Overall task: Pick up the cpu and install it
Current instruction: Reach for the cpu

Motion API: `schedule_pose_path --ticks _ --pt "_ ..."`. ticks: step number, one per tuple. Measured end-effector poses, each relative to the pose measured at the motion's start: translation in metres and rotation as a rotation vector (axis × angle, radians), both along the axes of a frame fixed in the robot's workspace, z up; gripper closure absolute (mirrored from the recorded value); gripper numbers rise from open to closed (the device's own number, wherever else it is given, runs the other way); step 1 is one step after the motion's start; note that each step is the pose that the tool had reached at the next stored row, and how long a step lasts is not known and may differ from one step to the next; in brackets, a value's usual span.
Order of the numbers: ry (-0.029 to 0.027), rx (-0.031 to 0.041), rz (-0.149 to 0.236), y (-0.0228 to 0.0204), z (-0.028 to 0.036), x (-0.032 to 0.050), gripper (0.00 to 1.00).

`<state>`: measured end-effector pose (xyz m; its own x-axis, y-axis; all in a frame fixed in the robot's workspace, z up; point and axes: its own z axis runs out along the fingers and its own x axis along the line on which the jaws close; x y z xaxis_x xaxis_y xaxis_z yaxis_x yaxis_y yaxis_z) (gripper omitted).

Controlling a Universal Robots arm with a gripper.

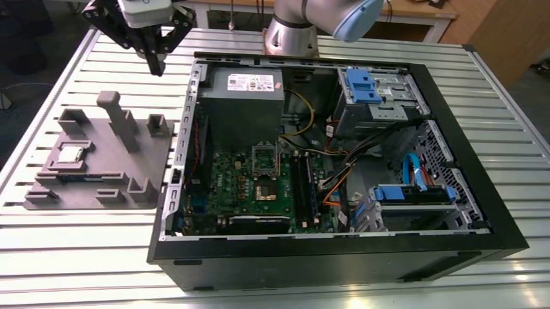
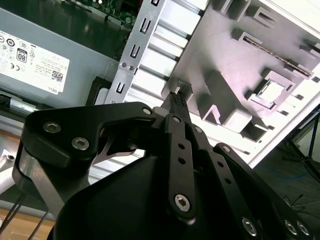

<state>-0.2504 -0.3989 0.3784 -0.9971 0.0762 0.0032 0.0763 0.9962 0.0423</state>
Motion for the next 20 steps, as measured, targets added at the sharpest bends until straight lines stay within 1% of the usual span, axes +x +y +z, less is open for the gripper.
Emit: schedule_pose_path --ticks 20 --pt "0.0006 0.0001 0.0 0.0 -0.0027 -0.0052 0.9"
